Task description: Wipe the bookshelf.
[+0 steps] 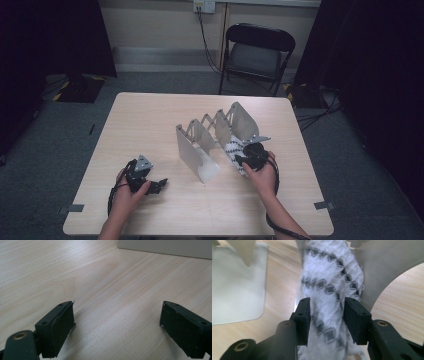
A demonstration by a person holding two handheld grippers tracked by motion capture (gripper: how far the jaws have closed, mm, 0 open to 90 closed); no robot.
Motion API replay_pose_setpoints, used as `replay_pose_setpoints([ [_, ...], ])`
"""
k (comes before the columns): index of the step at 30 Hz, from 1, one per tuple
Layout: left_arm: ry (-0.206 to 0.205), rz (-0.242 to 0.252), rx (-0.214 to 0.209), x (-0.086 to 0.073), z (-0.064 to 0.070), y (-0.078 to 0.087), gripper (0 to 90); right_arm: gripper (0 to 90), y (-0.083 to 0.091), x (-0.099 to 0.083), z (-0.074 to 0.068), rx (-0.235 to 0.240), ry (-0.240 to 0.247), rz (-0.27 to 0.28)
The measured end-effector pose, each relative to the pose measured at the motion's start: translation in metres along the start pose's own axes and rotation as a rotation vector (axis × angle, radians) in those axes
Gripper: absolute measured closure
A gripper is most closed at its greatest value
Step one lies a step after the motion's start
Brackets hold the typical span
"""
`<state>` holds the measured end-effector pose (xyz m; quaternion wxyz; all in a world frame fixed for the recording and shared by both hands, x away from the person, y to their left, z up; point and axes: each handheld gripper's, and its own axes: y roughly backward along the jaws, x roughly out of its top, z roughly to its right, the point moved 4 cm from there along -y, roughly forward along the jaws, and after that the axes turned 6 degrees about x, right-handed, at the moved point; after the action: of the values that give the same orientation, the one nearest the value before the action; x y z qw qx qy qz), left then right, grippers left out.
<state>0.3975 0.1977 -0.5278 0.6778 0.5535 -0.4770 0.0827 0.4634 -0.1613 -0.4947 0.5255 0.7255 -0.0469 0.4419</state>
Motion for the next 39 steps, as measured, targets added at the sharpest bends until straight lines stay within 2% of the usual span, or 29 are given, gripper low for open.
replay_pose_setpoints([
  [2, 0.000, 0.000, 0.000, 0.000, 0.000, 0.000, 12.0, 59.2, 0.000, -0.005, -0.002, -0.017, 0.015, -0.018],
  [4, -0.001, 0.000, 0.000, 0.000, 0.000, 0.000, 12.0, 67.6, -0.005, -0.012, -0.002, -0.026, 0.027, -0.045],
  [6, 0.000, 0.000, 0.000, 0.000, 0.000, 0.000, 12.0, 75.2, -0.005, -0.014, -0.002, -0.009, -0.005, -0.034],
  [8, 0.000, 0.000, 0.000, 0.000, 0.000, 0.000, 12.0, 77.0, -0.005, -0.013, -0.002, -0.009, -0.012, -0.042],
  [10, -0.001, 0.000, 0.000, 0.000, 0.000, 0.000, 12.0, 79.2, 0.002, -0.005, -0.004, -0.025, -0.007, -0.026],
  [13, -0.001, 0.000, 0.000, 0.000, 0.000, 0.000, 12.0, 79.4, 0.016, 0.011, -0.003, -0.040, -0.012, 0.027],
  [19, -0.002, 0.000, 0.000, 0.000, 0.000, 0.000, 12.0, 79.3, 0.052, 0.056, -0.001, -0.080, -0.017, 0.138],
  [20, -0.002, 0.000, 0.000, 0.000, 0.000, 0.000, 12.0, 79.3, 0.052, 0.056, -0.001, -0.080, -0.017, 0.138],
  [21, -0.001, 0.000, 0.000, 0.000, 0.000, 0.000, 12.0, 79.3, 0.064, 0.072, 0.002, -0.096, -0.029, 0.182],
  [22, -0.001, 0.000, 0.000, 0.000, 0.000, 0.000, 12.0, 79.3, 0.064, 0.072, 0.002, -0.096, -0.029, 0.182],
  [23, 0.000, 0.000, 0.000, 0.000, 0.000, 0.000, 12.0, 79.3, 0.069, 0.081, 0.005, -0.108, -0.032, 0.198],
  [25, 0.000, 0.000, -0.001, 0.000, 0.000, 0.000, 12.0, 79.3, 0.067, 0.083, 0.007, -0.117, -0.028, 0.188],
  [28, 0.000, 0.000, -0.001, 0.000, 0.000, 0.000, 12.0, 79.3, 0.056, 0.074, 0.008, -0.121, -0.029, 0.157],
  [33, 0.000, 0.000, -0.003, 0.000, 0.000, 0.000, 12.0, 79.2, 0.032, 0.043, 0.009, -0.105, -0.046, 0.094],
  [34, 0.000, 0.000, -0.002, 0.000, 0.000, 0.000, 12.0, 79.2, 0.032, 0.043, 0.009, -0.105, -0.046, 0.094],
  [35, 0.000, 0.000, -0.003, 0.000, 0.000, 0.000, 12.0, 79.2, 0.022, 0.029, 0.012, -0.102, -0.058, 0.066],
  [36, 0.000, 0.000, -0.002, 0.000, 0.000, 0.000, 12.0, 79.2, 0.022, 0.029, 0.012, -0.102, -0.058, 0.066],
  [39, 0.000, 0.000, -0.003, 0.000, 0.000, 0.000, 12.0, 79.1, 0.008, 0.005, 0.013, -0.087, -0.069, 0.018],
])
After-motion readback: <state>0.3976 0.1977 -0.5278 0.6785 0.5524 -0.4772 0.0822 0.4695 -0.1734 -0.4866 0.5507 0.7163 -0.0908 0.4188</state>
